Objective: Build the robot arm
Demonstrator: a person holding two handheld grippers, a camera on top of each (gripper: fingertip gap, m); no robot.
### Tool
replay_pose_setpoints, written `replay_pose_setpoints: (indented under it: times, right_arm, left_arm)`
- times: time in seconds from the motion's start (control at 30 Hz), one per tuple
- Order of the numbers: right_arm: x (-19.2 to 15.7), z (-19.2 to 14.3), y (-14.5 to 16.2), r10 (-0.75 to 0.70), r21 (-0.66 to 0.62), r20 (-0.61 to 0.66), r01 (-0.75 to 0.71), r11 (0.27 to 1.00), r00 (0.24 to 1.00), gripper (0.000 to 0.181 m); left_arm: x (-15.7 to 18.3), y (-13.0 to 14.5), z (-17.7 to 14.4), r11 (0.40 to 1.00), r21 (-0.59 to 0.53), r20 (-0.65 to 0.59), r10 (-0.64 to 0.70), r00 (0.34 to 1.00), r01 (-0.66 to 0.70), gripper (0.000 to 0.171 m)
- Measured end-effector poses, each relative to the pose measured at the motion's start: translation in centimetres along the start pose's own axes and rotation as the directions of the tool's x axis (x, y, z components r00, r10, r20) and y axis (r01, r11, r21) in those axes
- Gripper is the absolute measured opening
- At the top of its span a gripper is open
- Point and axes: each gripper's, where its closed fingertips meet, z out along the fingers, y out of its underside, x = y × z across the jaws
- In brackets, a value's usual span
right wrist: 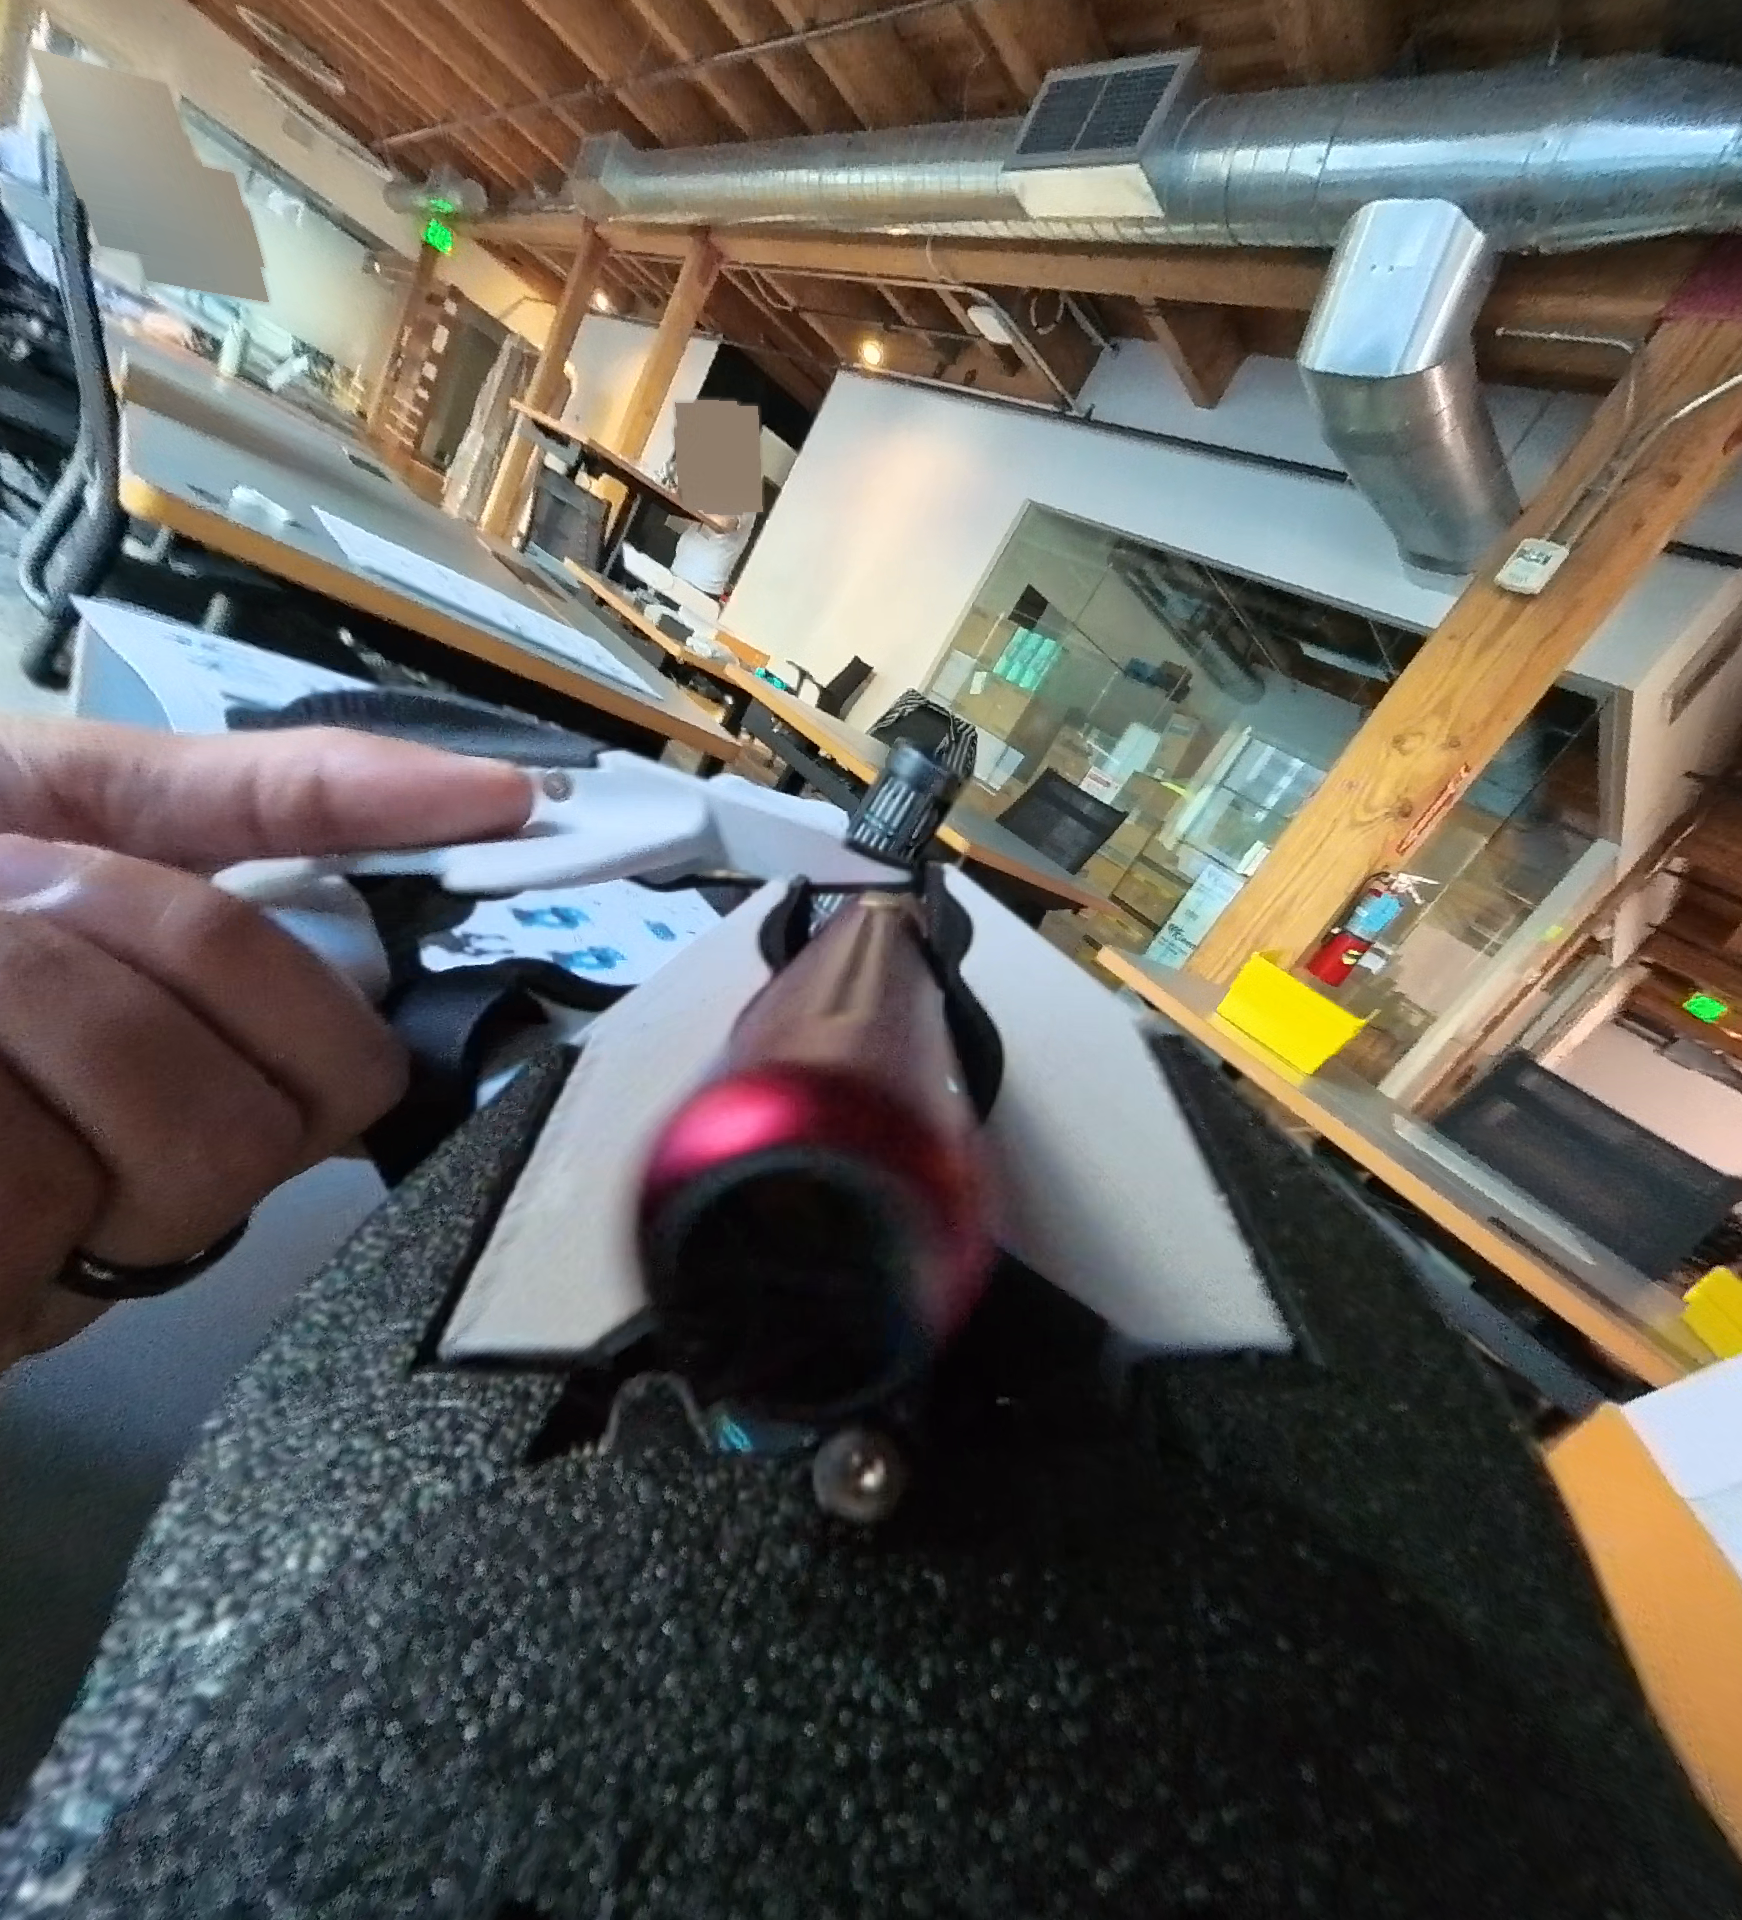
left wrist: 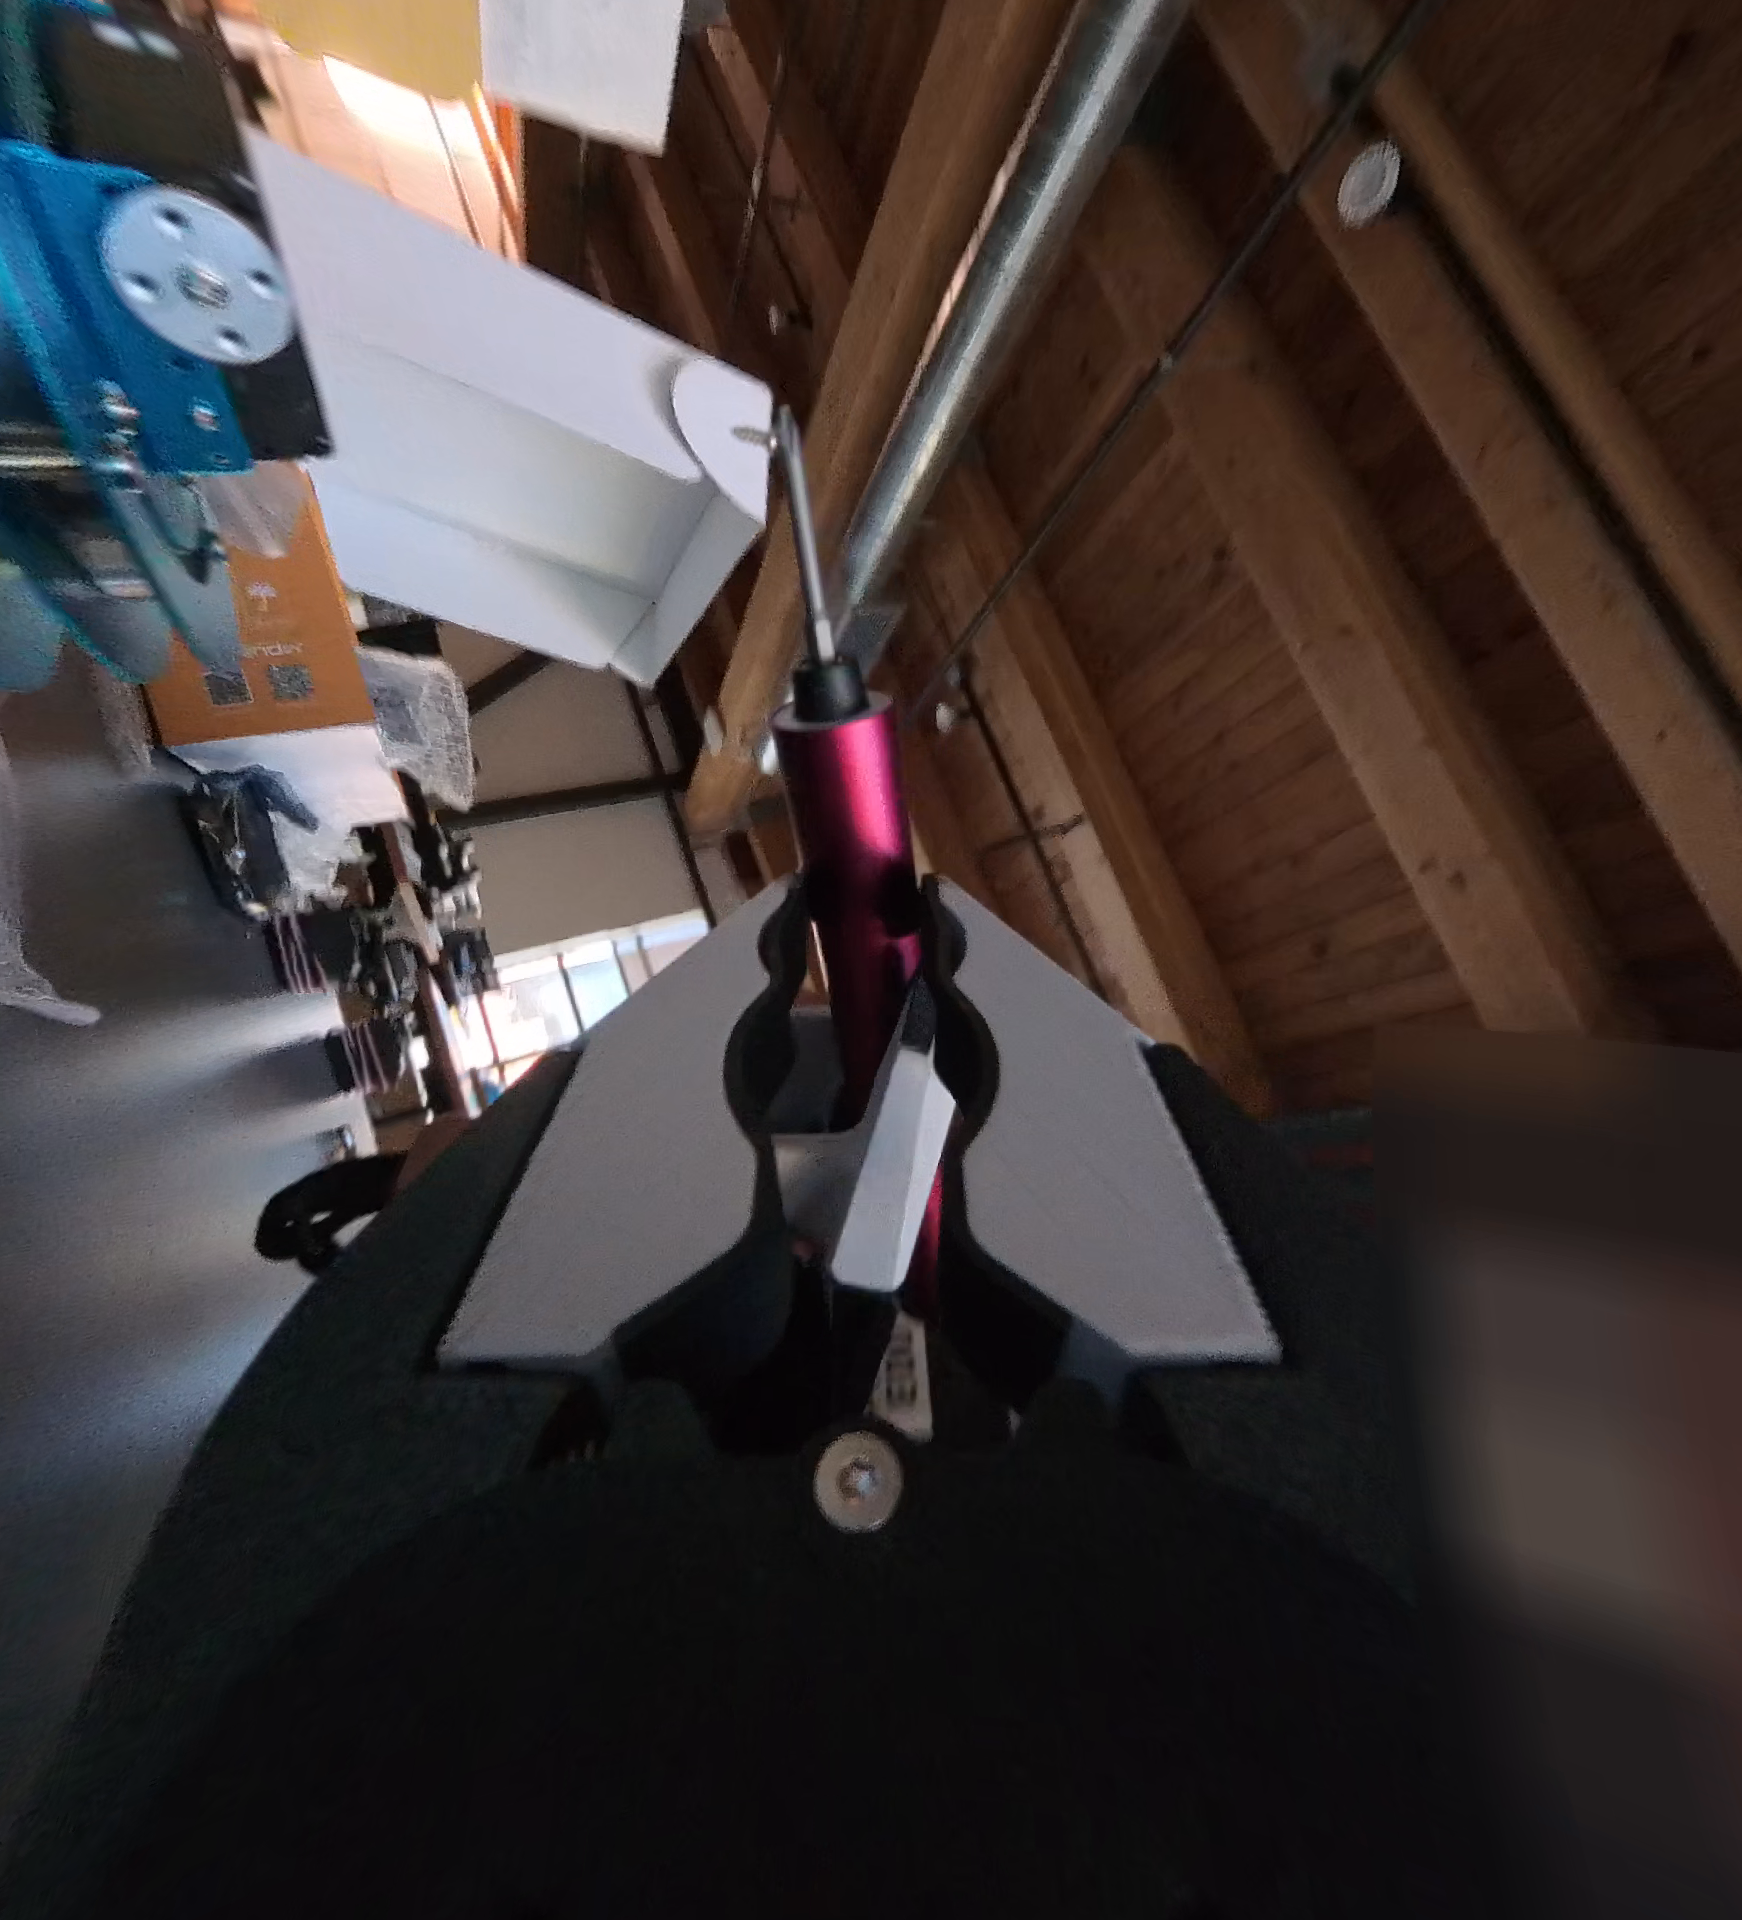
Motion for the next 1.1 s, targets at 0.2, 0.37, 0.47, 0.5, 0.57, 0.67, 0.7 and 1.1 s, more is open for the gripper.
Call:
replay_pose_setpoints:
  times: [0.2, 0.37, 0.47, 0.5, 0.57, 0.67, 0.7, 1.1]
  right_arm:
    - [0.5, -1.0, -0.5, 0.226, 0.008, 0.207, -0.232, 0.973, 0.952, 0.02]
    - [0.6, -0.9, 0.3, 0.207, -0.015, 0.197, -0.208, 0.978, 0.958, 0.021]
    - [0.3, -0.1, 1.7, 0.128, -0.077, 0.155, -0.118, 0.99, 0.98, 0.021]
    - [0.3, 0.0, 1.6, 0.113, -0.068, 0.143, -0.104, 0.992, 0.983, 0.022]
    - [0.6, 0.3, 1.7, 0.114, -0.067, 0.123, -0.106, 0.992, 0.986, 0.024]
    - [0.7, 0.6, 2.1, 0.114, -0.088, 0.127, -0.103, 0.991, 0.985, 0.025]
    - [0.6, 0.7, 2.5, 0.111, -0.104, 0.133, -0.098, 0.99, 0.985, 0.025]
    - [2.2, 0.5, 1.9, -0.05, -0.065, 0.171, 0.062, 0.996, 0.984, 0.021]
  left_arm:
    - [0.1, -1.6, -0.6, 0.981, -0.108, 0.012, 0.161, 0.987, -0.159, 0.024]
    - [-0.7, -2.0, -0.4, 0.981, -0.133, 0.033, 0.147, 0.989, -0.142, 0.021]
    - [-1.5, -2.6, -0.3, 0.994, -0.079, 0.047, 0.08, 0.996, -0.076, 0.02]
    - [-1.8, -2.6, -0.2, 0.997, -0.061, 0.047, 0.056, 0.997, -0.053, 0.02]
    - [-2.0, -2.5, -0.2, 1.0, -0.03, 0.031, 0.008, 1.0, -0.007, 0.02]
    - [-2.4, -2.5, -0.2, 0.999, 0.007, 0.027, -0.035, 0.999, 0.035, 0.02]
    - [-2.5, -2.3, -0.1, 0.999, 0.005, 0.028, -0.047, 0.999, 0.047, 0.02]
    - [-1.6, -2.1, 0.6, 0.954, -0.122, 0.099, 0.286, 0.953, -0.274, 0.044]
